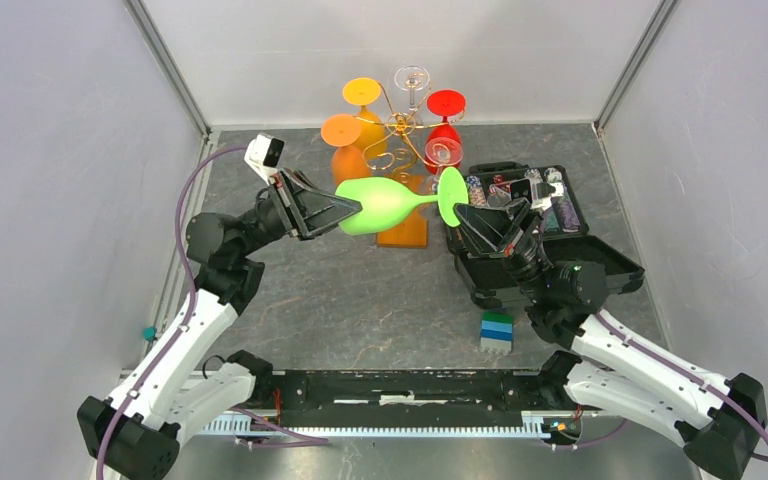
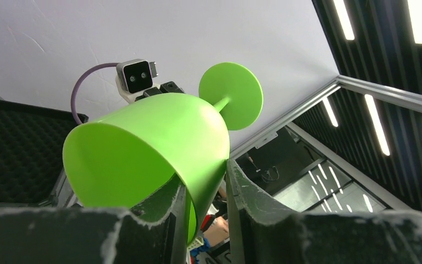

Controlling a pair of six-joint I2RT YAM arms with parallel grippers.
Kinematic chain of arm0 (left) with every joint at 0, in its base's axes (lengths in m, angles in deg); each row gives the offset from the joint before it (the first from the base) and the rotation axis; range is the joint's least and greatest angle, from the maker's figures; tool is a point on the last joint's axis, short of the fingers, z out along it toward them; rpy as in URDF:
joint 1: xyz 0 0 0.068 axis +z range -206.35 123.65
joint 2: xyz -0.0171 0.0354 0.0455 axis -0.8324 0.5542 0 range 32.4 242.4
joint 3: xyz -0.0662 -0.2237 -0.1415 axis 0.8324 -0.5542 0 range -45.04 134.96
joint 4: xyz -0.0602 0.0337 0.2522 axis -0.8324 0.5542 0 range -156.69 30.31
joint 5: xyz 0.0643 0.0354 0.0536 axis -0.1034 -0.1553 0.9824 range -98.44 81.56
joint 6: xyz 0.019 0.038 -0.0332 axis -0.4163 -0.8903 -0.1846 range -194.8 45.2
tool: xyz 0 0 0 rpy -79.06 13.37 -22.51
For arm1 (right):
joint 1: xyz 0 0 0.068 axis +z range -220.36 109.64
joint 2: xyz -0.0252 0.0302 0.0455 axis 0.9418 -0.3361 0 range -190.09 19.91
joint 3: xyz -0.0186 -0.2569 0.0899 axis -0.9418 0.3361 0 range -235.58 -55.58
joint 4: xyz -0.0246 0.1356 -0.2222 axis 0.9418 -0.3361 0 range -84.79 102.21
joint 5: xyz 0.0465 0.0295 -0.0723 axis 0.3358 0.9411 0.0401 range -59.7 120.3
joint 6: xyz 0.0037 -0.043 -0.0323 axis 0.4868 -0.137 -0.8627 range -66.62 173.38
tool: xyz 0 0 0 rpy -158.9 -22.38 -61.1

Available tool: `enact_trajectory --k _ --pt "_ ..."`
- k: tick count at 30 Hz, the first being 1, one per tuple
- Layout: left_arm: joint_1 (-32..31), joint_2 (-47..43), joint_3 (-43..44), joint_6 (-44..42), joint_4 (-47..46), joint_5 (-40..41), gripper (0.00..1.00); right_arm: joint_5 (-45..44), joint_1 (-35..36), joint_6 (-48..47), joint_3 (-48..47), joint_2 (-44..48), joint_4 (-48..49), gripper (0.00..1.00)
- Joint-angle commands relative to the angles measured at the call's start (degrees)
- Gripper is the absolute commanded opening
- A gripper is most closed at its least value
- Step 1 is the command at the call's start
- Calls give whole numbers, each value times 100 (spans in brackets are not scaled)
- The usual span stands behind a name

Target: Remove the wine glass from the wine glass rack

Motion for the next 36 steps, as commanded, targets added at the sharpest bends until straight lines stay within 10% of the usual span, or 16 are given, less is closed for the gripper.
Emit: enact_trajectory --k 1,8,18,21,28,36 --pt "-25 -219 319 -479 -393 -317 39 -504 -40 -204 166 0 -435 0" --pt "-26 -282 279 -556 -863 -343 45 -1070 -40 106 412 253 -799 0" --pt "-25 -246 245 -638 -1002 -400 2 -1254 -39 348 520 178 -871 1" --pt "-32 -263 278 -805 -802 -372 2 -1312 -40 242 547 187 -893 23" --pt "-25 -799 1095 -3265 2854 1186 2 -1438 -40 -1223 -142 418 -2435 85" --pt "-25 -742 2459 -5559 6123 4342 2 -2412 -42 -2831 -30 1183 -3333 92"
